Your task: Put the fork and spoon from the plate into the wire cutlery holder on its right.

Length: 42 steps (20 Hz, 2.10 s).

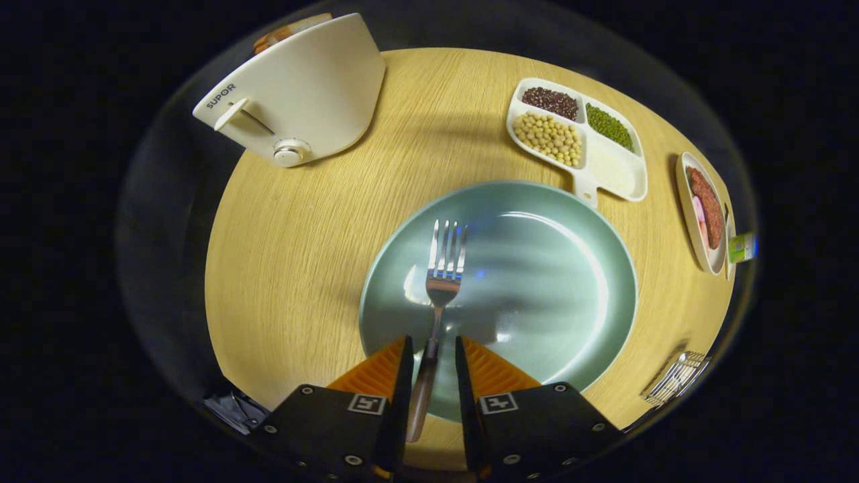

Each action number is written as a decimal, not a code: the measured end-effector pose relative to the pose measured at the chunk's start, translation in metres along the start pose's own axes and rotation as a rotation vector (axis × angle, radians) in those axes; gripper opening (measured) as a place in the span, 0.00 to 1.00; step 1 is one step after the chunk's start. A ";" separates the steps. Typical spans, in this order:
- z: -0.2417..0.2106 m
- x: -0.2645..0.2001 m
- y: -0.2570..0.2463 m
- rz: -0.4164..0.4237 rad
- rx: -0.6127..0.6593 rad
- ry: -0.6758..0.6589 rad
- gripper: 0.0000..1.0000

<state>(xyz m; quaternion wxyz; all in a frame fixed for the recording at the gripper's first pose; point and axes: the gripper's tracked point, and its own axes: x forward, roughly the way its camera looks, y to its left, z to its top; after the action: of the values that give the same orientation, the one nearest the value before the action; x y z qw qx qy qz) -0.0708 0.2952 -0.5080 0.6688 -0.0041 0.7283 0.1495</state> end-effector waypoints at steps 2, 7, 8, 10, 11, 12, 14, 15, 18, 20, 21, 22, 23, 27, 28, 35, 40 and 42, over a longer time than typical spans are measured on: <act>0.003 0.003 0.000 -0.006 0.020 0.011 0.23; 0.004 0.004 0.004 0.027 0.067 0.027 0.05; 0.006 0.003 0.000 0.015 0.055 0.006 0.05; 0.012 -0.002 -0.004 0.004 0.028 -0.049 0.04; 0.014 -0.007 -0.005 0.008 0.022 -0.076 0.03; 0.017 -0.013 -0.008 0.012 0.020 -0.103 0.03; 0.018 -0.030 -0.018 0.009 0.021 -0.142 0.03; 0.018 -0.039 -0.024 0.007 0.024 -0.162 0.03; 0.015 -0.069 -0.044 0.017 0.063 -0.214 0.03; 0.009 -0.092 -0.063 0.015 0.084 -0.250 0.03; 0.006 -0.103 -0.074 0.014 0.095 -0.269 0.03; 0.001 -0.113 -0.086 0.013 0.112 -0.286 0.03; -0.005 -0.123 -0.098 0.012 0.128 -0.302 0.03; -0.035 -0.155 -0.156 -0.022 0.206 -0.353 0.03; -0.044 -0.162 -0.172 -0.035 0.220 -0.365 0.03; -0.106 -0.192 -0.260 -0.108 0.316 -0.392 0.03; -0.145 -0.192 -0.295 -0.135 0.345 -0.337 0.03; -0.157 -0.189 -0.303 -0.140 0.345 -0.311 0.03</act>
<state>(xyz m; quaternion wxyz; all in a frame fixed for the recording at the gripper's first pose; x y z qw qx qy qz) -0.1418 -0.0659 -0.3788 0.7725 0.0828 0.6290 -0.0250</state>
